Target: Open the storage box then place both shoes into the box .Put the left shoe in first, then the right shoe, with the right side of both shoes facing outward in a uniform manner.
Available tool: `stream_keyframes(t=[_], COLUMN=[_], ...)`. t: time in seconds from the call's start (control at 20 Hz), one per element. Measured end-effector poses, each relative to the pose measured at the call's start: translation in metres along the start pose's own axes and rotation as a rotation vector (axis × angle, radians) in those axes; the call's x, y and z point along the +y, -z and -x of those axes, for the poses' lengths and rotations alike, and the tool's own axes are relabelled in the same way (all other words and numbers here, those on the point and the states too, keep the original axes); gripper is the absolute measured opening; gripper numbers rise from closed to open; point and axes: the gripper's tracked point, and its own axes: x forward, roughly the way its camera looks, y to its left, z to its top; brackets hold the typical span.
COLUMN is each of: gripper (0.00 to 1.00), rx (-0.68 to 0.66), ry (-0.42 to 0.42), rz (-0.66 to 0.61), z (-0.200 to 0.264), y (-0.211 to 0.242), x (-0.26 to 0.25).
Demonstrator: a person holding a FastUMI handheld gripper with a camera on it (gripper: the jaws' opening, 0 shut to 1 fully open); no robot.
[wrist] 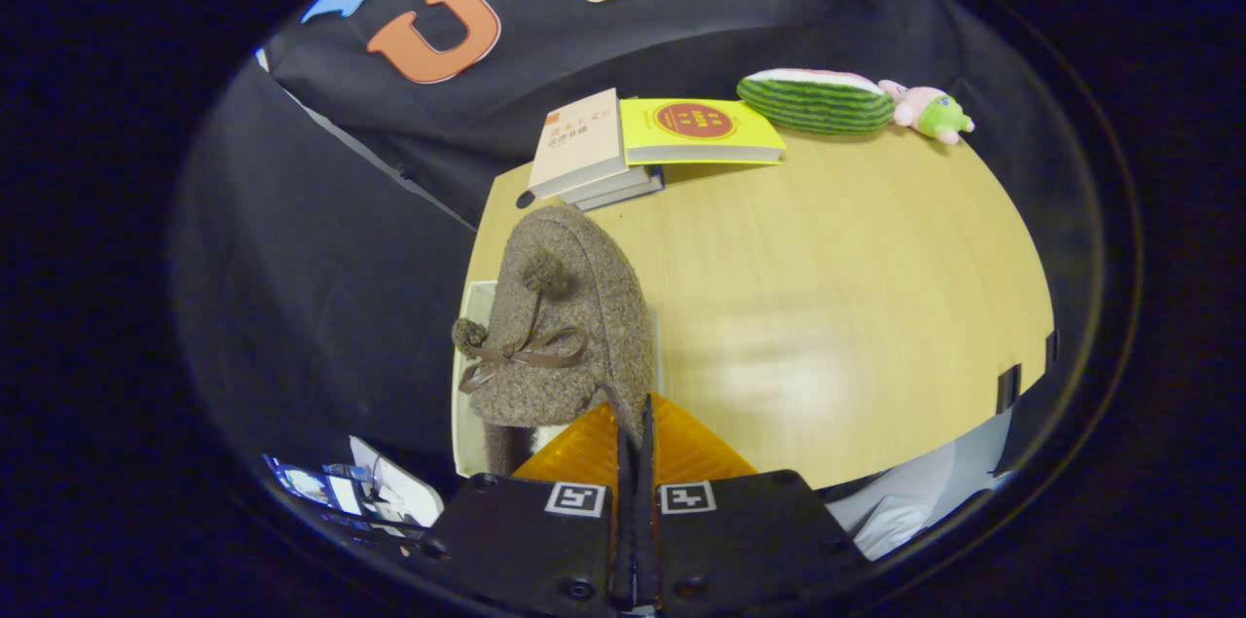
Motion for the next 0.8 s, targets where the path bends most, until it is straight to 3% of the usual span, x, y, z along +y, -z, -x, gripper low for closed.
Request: stream_keyframes(t=[0.15, 0.25, 0.8], gripper=[0.07, 0.07, 0.10], rx=[-0.015, -0.041, -0.143], ry=[-0.032, -0.010, 0.047], rz=[-0.034, -0.020, -0.023], z=[-0.017, -0.028, -0.063], y=[0.009, 0.015, 0.034], x=[0.030, 0.039, 0.036])
